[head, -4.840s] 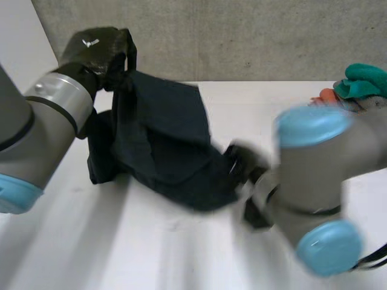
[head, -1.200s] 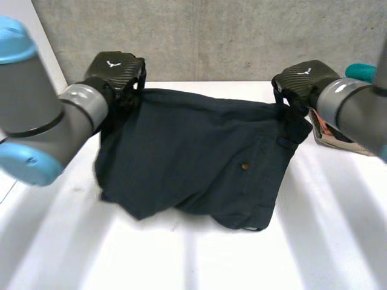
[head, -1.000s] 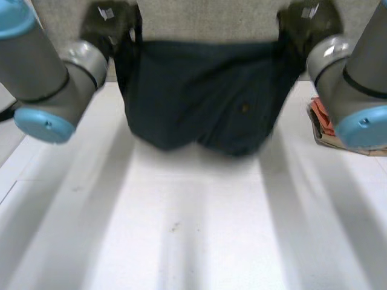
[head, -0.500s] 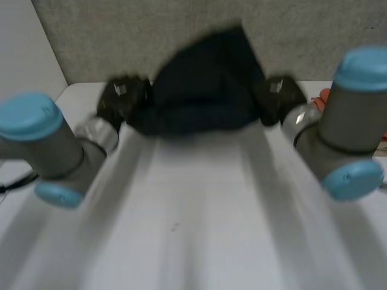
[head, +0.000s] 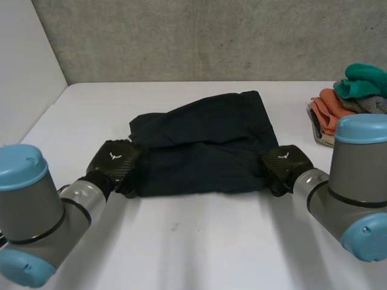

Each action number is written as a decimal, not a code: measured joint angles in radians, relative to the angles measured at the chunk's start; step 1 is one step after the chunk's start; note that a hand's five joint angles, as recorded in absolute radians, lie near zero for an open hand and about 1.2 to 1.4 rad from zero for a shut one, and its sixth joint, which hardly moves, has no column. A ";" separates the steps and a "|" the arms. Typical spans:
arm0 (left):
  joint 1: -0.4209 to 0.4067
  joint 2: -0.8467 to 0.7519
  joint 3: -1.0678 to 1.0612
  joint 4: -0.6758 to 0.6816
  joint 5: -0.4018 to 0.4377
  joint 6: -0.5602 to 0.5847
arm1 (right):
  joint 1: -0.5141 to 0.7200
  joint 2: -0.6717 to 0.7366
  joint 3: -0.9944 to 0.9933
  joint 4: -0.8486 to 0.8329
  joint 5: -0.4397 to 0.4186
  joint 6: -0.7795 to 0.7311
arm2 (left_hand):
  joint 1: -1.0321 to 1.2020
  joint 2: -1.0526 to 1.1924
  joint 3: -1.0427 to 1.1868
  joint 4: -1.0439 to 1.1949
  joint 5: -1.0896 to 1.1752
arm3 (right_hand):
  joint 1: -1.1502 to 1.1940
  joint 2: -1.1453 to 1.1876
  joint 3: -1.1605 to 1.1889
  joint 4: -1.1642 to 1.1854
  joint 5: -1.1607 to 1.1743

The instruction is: Fold the laundry.

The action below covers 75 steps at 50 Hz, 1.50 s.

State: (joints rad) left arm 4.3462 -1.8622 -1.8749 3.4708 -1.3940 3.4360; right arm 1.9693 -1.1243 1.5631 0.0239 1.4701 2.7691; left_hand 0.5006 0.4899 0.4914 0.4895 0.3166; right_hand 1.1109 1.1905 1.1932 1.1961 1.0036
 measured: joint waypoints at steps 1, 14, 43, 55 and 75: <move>0.000 0.004 -0.009 0.001 0.003 0.001 | -0.002 -0.007 0.003 0.001 -0.001 0.007 | 0.029 0.024 0.024 0.030 0.029 | -0.001 0.000 0.000 0.000 0.000; 0.012 -0.116 0.033 0.008 0.043 0.057 | -0.003 -0.071 -0.001 0.024 -0.015 0.092 | 0.097 0.105 0.099 0.109 0.104 | 0.000 0.000 0.000 0.000 0.000; -0.037 -0.228 0.259 -0.056 -0.109 0.127 | 0.004 -0.077 -0.119 0.118 0.024 0.162 | 0.661 0.706 0.696 0.703 0.672 | -0.001 0.000 0.000 0.000 0.000; -0.028 0.078 0.067 -0.581 0.013 0.309 | -0.020 -0.116 -0.029 0.570 -0.009 -0.459 | 0.661 0.706 0.696 0.703 0.672 | -0.001 0.000 0.000 0.000 0.000; -0.081 -0.112 0.747 -0.299 -0.126 0.247 | 0.017 -0.014 -0.534 0.216 0.119 -0.355 | 0.661 0.708 0.697 0.704 0.683 | -0.001 0.000 0.000 0.000 0.017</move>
State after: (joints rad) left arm 4.2649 -1.9742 -1.1282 3.1717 -1.5203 3.6833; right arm 1.9859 -1.1388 1.0295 0.2402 1.5891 2.4146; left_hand 1.1619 1.1977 1.1888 1.1932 0.9999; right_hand 1.1099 1.1909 1.1933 1.1962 1.0210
